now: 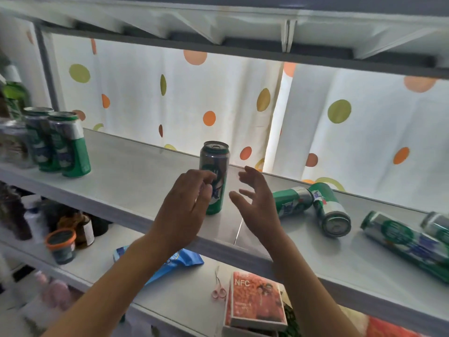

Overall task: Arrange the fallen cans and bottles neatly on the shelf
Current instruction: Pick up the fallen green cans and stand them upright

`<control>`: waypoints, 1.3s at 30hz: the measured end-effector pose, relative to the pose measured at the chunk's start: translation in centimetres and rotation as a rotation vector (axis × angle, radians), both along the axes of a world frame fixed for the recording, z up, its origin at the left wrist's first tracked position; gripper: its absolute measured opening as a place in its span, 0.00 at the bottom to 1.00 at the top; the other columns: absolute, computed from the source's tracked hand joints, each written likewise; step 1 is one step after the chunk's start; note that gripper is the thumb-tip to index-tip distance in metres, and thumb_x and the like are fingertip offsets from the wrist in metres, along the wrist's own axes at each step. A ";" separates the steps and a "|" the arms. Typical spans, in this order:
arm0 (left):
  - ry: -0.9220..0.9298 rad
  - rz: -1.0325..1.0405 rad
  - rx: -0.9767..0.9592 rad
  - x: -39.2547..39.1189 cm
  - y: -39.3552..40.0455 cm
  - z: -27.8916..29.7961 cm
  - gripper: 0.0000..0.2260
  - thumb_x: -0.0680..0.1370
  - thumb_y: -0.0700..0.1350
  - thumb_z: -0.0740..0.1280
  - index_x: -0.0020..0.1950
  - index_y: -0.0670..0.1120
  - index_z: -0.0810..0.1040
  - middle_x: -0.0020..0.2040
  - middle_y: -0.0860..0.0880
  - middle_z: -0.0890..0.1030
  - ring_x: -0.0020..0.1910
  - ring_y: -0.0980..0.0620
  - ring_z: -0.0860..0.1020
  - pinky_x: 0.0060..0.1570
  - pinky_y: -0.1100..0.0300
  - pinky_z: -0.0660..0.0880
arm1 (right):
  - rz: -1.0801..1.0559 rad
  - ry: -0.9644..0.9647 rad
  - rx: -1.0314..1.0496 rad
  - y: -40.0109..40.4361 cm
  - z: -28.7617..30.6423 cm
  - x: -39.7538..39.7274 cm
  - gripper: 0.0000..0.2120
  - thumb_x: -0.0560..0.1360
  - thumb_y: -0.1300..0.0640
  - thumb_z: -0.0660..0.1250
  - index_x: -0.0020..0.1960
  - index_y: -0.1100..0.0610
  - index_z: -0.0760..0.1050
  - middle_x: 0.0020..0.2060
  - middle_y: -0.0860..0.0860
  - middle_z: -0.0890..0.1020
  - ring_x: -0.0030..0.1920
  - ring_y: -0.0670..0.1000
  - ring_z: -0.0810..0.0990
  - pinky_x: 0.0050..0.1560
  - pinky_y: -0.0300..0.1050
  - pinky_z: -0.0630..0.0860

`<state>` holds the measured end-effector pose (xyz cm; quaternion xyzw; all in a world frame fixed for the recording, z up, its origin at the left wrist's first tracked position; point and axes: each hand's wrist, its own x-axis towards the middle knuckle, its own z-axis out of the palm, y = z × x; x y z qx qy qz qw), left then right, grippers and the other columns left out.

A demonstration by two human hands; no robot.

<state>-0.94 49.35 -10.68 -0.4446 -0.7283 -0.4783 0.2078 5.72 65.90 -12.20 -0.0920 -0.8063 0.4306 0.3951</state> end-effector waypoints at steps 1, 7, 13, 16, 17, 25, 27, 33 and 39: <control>0.008 -0.018 -0.009 0.7 0.5 0.1 0.13 0.80 0.51 0.54 0.59 0.50 0.73 0.52 0.55 0.75 0.50 0.61 0.73 0.49 0.65 0.73 | -0.019 0.026 0.010 0.4 0.1 0.9 0.27 0.73 0.59 0.72 0.69 0.50 0.67 0.60 0.45 0.77 0.60 0.41 0.76 0.57 0.35 0.75; 0.038 -0.244 -0.103 4.1 5.3 0.7 0.08 0.80 0.46 0.63 0.58 0.52 0.74 0.53 0.60 0.74 0.50 0.61 0.74 0.48 0.70 0.72 | -0.252 0.053 0.076 4.0 1.4 6.6 0.18 0.76 0.62 0.68 0.62 0.48 0.74 0.57 0.41 0.78 0.56 0.46 0.79 0.56 0.38 0.77; -0.076 -0.165 -0.259 4.5 11.5 -1.3 0.26 0.73 0.54 0.72 0.67 0.50 0.67 0.64 0.51 0.72 0.57 0.56 0.70 0.54 0.64 0.69 | -0.436 -0.030 0.155 7.3 1.6 10.4 0.16 0.76 0.65 0.64 0.62 0.55 0.76 0.57 0.49 0.80 0.56 0.50 0.79 0.55 0.33 0.72; -0.129 -0.075 -0.271 3.9 13.4 -2.5 0.32 0.71 0.57 0.73 0.69 0.49 0.65 0.63 0.49 0.72 0.58 0.54 0.70 0.56 0.61 0.71 | -0.457 -0.055 0.193 8.0 1.0 11.0 0.17 0.73 0.61 0.62 0.61 0.53 0.76 0.56 0.48 0.81 0.55 0.50 0.79 0.59 0.51 0.76; -0.140 -0.050 -0.274 3.7 13.8 -2.8 0.33 0.70 0.57 0.74 0.69 0.49 0.64 0.63 0.48 0.72 0.59 0.52 0.71 0.57 0.59 0.72 | -0.458 -0.052 0.191 8.0 0.9 11.0 0.17 0.73 0.61 0.62 0.61 0.53 0.76 0.55 0.47 0.81 0.55 0.50 0.79 0.58 0.54 0.76; -0.176 0.022 -0.286 2.3 15.1 -3.7 0.37 0.70 0.53 0.75 0.73 0.45 0.62 0.63 0.45 0.73 0.59 0.47 0.73 0.60 0.52 0.73 | -0.495 0.035 0.165 7.1 -0.4 10.5 0.18 0.71 0.62 0.58 0.58 0.54 0.75 0.50 0.45 0.79 0.49 0.49 0.79 0.51 0.55 0.78; -0.181 0.008 -0.240 2.0 14.8 -4.0 0.33 0.69 0.52 0.76 0.69 0.45 0.68 0.60 0.46 0.75 0.55 0.49 0.75 0.57 0.52 0.76 | -0.502 0.051 0.177 7.0 -0.8 10.3 0.17 0.71 0.62 0.58 0.58 0.54 0.75 0.50 0.47 0.80 0.49 0.49 0.79 0.49 0.55 0.78; -0.181 0.017 -0.152 2.3 14.4 -4.0 0.31 0.66 0.50 0.79 0.65 0.45 0.73 0.55 0.48 0.78 0.48 0.52 0.76 0.50 0.58 0.77 | -0.509 0.029 0.145 7.6 -1.6 10.3 0.17 0.70 0.63 0.60 0.58 0.53 0.75 0.48 0.44 0.79 0.48 0.48 0.78 0.51 0.56 0.78; -0.212 0.030 -0.081 2.9 13.8 -3.8 0.33 0.64 0.53 0.80 0.65 0.45 0.75 0.54 0.48 0.80 0.47 0.54 0.78 0.48 0.57 0.80 | -0.509 0.019 0.092 8.0 -1.8 10.6 0.15 0.74 0.66 0.64 0.56 0.52 0.76 0.48 0.45 0.80 0.50 0.50 0.78 0.52 0.51 0.79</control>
